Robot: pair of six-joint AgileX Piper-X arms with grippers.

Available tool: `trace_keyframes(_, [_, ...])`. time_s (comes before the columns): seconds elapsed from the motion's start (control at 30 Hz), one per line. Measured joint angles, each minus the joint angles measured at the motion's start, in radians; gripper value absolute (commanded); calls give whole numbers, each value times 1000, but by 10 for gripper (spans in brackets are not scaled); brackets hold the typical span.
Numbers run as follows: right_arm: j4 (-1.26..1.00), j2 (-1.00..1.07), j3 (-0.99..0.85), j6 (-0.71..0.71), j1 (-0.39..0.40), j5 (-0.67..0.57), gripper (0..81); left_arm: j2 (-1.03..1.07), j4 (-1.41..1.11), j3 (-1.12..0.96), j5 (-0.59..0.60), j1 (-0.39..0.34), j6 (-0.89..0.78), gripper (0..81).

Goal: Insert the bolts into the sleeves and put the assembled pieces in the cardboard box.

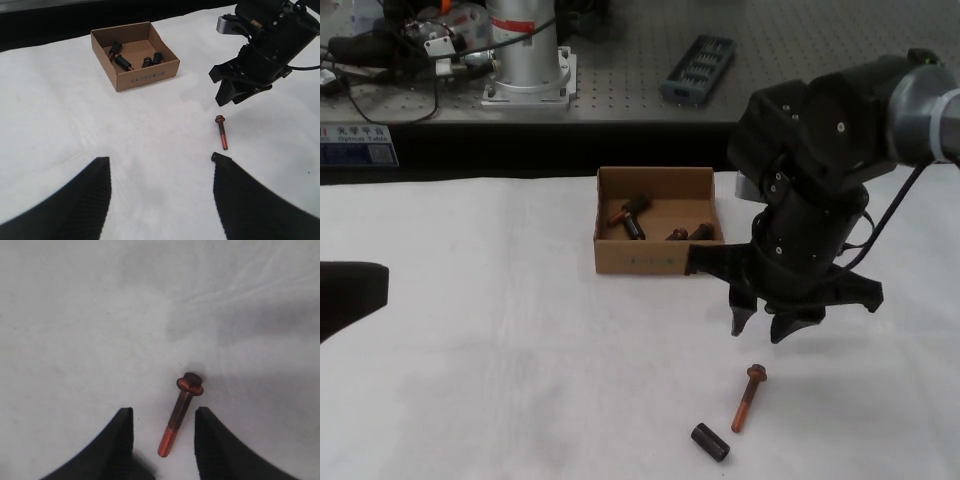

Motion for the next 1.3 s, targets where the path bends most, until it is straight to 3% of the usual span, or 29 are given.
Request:
trace_keyframes(0.27, [21, 12, 0, 35, 6, 19, 301, 0, 0, 0, 0, 0, 0, 439])
trace_keyframes(0.63, [25, 34, 84, 65, 70, 59, 301, 0, 0, 0, 0, 0, -6, 439])
trace_keyframes(1.3, [-203, 34, 159, 184, 72, 79, 301, 0, 0, 0, 0, 0, -6, 439])
